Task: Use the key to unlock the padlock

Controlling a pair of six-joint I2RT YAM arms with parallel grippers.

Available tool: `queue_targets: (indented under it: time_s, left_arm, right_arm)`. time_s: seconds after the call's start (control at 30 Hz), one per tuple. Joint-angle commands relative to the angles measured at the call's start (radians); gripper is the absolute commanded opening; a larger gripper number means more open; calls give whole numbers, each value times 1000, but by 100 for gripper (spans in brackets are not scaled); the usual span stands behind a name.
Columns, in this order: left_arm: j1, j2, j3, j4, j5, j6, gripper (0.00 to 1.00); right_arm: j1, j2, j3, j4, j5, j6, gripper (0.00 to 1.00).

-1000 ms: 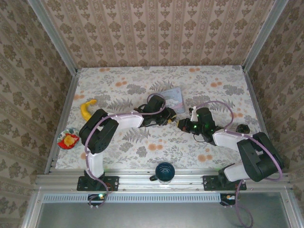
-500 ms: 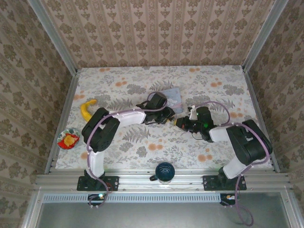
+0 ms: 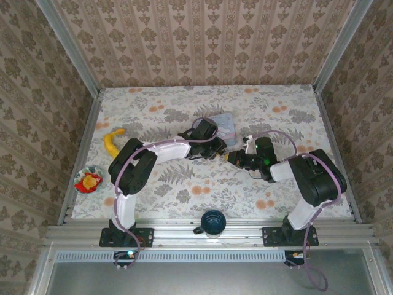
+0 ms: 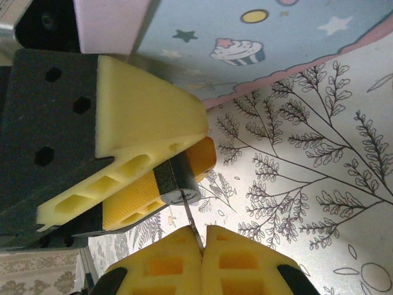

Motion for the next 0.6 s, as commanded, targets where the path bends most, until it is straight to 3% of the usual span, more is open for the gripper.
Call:
queue_targets:
  time_s: [0.0,0.17,0.3,0.57]
  left_arm:
    - [-71,43,-11,-95,294,-57,0]
    - [-72,46,-13,-101,313,-50,0]
    - [-73,54,6,-117,332,-36,0]
    - [-86,69,35,-119,354,-21,0]
  right_arm:
    - [-9,-18,111,131,3,-57,0]
    - [-8,-61,169,25,-88,-178,3]
    - [9,-105,202,-207,23,-325,4]
    - [20,-172,149,-95,93,-368,6]
